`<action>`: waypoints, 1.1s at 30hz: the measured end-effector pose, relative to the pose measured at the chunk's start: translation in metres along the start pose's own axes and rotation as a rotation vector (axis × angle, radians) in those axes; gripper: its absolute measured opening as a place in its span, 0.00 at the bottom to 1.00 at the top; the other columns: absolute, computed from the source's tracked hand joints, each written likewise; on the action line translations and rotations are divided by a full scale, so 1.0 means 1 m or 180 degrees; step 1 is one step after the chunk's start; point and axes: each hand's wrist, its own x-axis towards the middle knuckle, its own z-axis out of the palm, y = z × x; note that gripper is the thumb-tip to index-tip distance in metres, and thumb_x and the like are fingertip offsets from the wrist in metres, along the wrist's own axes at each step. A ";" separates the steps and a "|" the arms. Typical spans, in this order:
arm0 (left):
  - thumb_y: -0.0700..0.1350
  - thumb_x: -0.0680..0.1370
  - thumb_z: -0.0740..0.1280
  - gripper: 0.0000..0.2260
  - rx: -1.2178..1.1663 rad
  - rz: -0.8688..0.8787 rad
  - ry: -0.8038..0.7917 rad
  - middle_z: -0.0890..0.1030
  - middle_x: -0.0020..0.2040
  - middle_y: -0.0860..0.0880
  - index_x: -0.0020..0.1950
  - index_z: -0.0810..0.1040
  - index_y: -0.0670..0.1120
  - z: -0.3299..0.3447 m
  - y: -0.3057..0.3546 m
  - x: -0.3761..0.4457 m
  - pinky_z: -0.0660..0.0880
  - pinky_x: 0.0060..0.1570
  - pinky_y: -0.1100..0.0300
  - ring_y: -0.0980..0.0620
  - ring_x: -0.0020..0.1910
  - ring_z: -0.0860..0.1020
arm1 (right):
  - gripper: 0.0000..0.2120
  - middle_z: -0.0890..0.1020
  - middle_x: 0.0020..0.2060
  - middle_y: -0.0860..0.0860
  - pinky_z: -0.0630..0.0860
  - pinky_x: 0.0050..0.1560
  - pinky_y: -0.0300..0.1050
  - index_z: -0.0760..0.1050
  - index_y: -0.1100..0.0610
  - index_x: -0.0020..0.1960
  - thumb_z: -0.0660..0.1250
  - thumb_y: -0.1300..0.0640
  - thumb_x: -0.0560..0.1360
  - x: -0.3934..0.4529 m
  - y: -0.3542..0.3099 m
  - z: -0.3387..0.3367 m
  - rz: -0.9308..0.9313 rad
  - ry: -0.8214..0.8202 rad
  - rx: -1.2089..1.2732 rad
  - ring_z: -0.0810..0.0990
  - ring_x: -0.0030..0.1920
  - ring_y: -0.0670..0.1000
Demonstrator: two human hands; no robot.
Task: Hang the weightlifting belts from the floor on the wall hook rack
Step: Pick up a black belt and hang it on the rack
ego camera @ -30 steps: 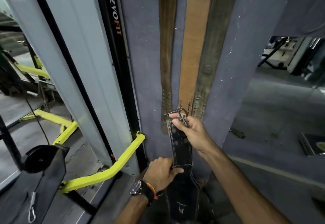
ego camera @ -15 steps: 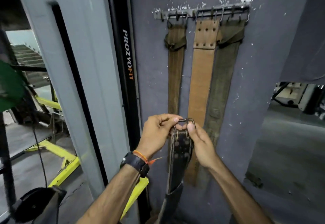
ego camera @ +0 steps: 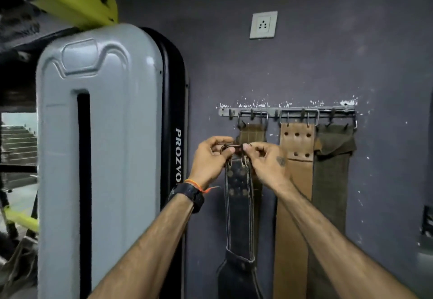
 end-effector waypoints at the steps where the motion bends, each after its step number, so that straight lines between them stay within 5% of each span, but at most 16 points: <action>1: 0.39 0.80 0.78 0.07 -0.0074 -0.0075 0.0067 0.87 0.39 0.52 0.56 0.87 0.49 -0.001 -0.004 0.014 0.87 0.49 0.50 0.54 0.40 0.85 | 0.21 0.85 0.33 0.52 0.80 0.40 0.52 0.85 0.53 0.44 0.67 0.37 0.78 0.014 0.003 0.003 0.0020 0.0054 -0.0086 0.81 0.32 0.51; 5: 0.43 0.79 0.79 0.07 -0.0286 -0.0173 -0.0169 0.87 0.35 0.49 0.55 0.88 0.42 0.011 -0.022 0.057 0.87 0.37 0.57 0.54 0.33 0.84 | 0.11 0.88 0.35 0.47 0.80 0.41 0.46 0.87 0.50 0.45 0.71 0.47 0.82 0.045 0.025 -0.001 0.0089 0.0273 -0.0388 0.83 0.36 0.45; 9: 0.38 0.79 0.78 0.06 -0.0468 0.0022 -0.0585 0.87 0.35 0.49 0.55 0.88 0.43 0.050 -0.019 0.089 0.87 0.37 0.59 0.56 0.31 0.84 | 0.04 0.85 0.38 0.38 0.82 0.44 0.41 0.88 0.48 0.51 0.74 0.53 0.81 0.063 0.044 -0.036 0.0057 0.0746 -0.0455 0.84 0.40 0.40; 12: 0.35 0.81 0.75 0.07 -0.0432 0.0165 -0.0682 0.88 0.38 0.47 0.54 0.88 0.45 0.077 -0.007 0.119 0.86 0.35 0.62 0.57 0.32 0.85 | 0.04 0.81 0.28 0.37 0.74 0.38 0.36 0.88 0.48 0.49 0.75 0.50 0.79 0.090 0.051 -0.056 0.0113 0.0977 -0.0645 0.79 0.30 0.36; 17: 0.45 0.78 0.77 0.02 0.0293 0.0485 -0.0110 0.89 0.37 0.50 0.50 0.90 0.51 0.107 0.008 0.170 0.88 0.40 0.54 0.53 0.33 0.89 | 0.08 0.86 0.29 0.43 0.80 0.43 0.38 0.88 0.47 0.48 0.76 0.43 0.77 0.138 0.043 -0.058 0.0206 0.1315 -0.0815 0.86 0.35 0.41; 20: 0.52 0.74 0.76 0.03 0.1054 0.0834 0.0266 0.89 0.37 0.51 0.47 0.89 0.57 0.116 0.011 0.188 0.85 0.46 0.60 0.50 0.39 0.89 | 0.08 0.87 0.30 0.45 0.84 0.48 0.40 0.88 0.47 0.45 0.77 0.43 0.74 0.162 0.043 -0.055 0.0235 0.1411 -0.0841 0.88 0.37 0.43; 22: 0.51 0.77 0.77 0.04 0.1510 0.1049 0.0345 0.91 0.44 0.49 0.50 0.91 0.55 0.118 0.014 0.191 0.80 0.46 0.61 0.47 0.46 0.88 | 0.09 0.88 0.32 0.45 0.87 0.50 0.44 0.89 0.49 0.44 0.78 0.44 0.72 0.173 0.046 -0.056 0.0300 0.1442 -0.0814 0.89 0.38 0.45; 25: 0.48 0.79 0.76 0.05 0.1852 0.1388 0.0264 0.91 0.49 0.45 0.52 0.91 0.51 0.127 0.014 0.199 0.86 0.51 0.52 0.42 0.49 0.88 | 0.08 0.90 0.38 0.45 0.87 0.50 0.44 0.90 0.49 0.46 0.79 0.45 0.73 0.180 0.052 -0.061 0.0420 0.1447 -0.0941 0.88 0.40 0.45; 28: 0.46 0.79 0.75 0.07 0.1958 0.1496 0.0226 0.91 0.50 0.44 0.55 0.91 0.51 0.132 0.013 0.201 0.86 0.54 0.48 0.40 0.51 0.88 | 0.09 0.89 0.35 0.43 0.88 0.44 0.47 0.88 0.48 0.44 0.80 0.43 0.73 0.189 0.051 -0.073 0.0642 0.1049 -0.1018 0.89 0.34 0.48; 31: 0.48 0.80 0.76 0.06 0.2010 0.1555 0.0149 0.91 0.52 0.46 0.56 0.91 0.51 0.126 0.008 0.204 0.83 0.52 0.54 0.43 0.51 0.87 | 0.07 0.85 0.26 0.43 0.83 0.31 0.38 0.87 0.47 0.45 0.80 0.45 0.75 0.185 0.039 -0.085 0.0737 0.0605 -0.1240 0.88 0.28 0.47; 33: 0.49 0.79 0.78 0.06 0.1907 0.1485 0.0048 0.91 0.51 0.49 0.55 0.91 0.51 0.121 0.006 0.206 0.81 0.50 0.59 0.49 0.46 0.86 | 0.05 0.87 0.28 0.44 0.82 0.31 0.35 0.88 0.46 0.49 0.80 0.47 0.76 0.180 0.039 -0.090 0.0527 0.0623 -0.1367 0.87 0.28 0.45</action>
